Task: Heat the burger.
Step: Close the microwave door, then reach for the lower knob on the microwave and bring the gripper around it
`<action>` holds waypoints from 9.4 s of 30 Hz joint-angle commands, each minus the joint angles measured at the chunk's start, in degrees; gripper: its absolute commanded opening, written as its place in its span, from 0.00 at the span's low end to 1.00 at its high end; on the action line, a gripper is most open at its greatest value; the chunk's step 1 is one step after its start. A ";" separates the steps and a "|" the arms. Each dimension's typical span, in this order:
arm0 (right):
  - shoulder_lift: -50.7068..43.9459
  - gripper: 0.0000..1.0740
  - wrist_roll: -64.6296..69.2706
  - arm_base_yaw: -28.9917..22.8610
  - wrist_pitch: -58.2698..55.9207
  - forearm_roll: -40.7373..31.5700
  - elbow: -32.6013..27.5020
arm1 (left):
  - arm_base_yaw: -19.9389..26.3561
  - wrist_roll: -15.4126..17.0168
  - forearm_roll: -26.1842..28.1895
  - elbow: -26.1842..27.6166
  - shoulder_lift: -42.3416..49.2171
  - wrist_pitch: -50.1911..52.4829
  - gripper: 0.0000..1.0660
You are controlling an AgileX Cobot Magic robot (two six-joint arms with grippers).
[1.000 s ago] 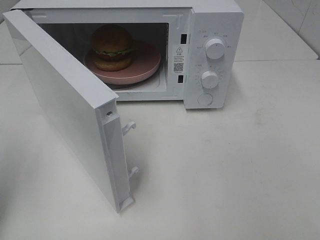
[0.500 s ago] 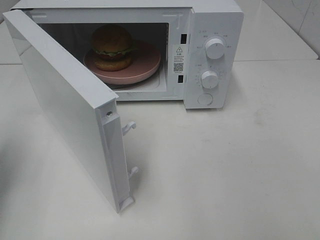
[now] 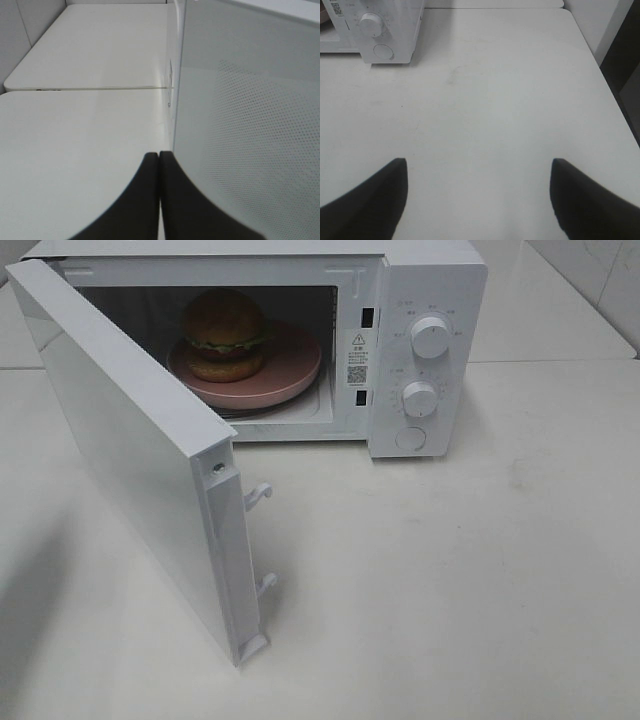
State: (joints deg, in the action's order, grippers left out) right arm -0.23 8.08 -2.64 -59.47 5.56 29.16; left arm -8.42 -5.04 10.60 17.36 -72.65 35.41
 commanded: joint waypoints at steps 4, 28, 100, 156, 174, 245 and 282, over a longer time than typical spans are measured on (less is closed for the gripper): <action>-1.49 0.70 -0.34 0.46 0.00 -0.11 -0.11 | -0.34 14.44 -14.09 -0.17 -5.39 10.31 0.00; -1.49 0.70 -0.34 0.46 0.00 -0.11 -0.11 | -10.89 11.57 -10.20 -0.11 -10.03 16.16 0.00; -1.49 0.70 -0.11 0.46 0.00 0.00 -0.11 | -33.86 -5.56 15.01 54.43 -46.24 0.06 0.00; -1.49 0.70 -0.86 0.46 0.06 -0.11 -0.11 | -28.36 -9.85 12.95 46.47 -23.84 -79.47 0.95; -1.49 0.70 -0.80 0.46 0.06 -0.11 -0.11 | -9.91 -3.61 6.53 46.47 -10.54 -95.57 0.94; -1.49 0.70 -0.80 0.46 0.06 -0.11 -0.11 | 8.08 3.67 -6.93 11.23 74.43 -94.77 0.94; -1.49 0.70 -0.63 0.46 0.06 0.06 -0.11 | 8.08 3.67 -6.93 11.23 74.31 -94.77 0.94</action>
State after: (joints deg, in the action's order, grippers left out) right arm -0.23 7.96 -2.64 -59.47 5.56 29.16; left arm -0.40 -1.89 3.27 28.82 0.29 -60.16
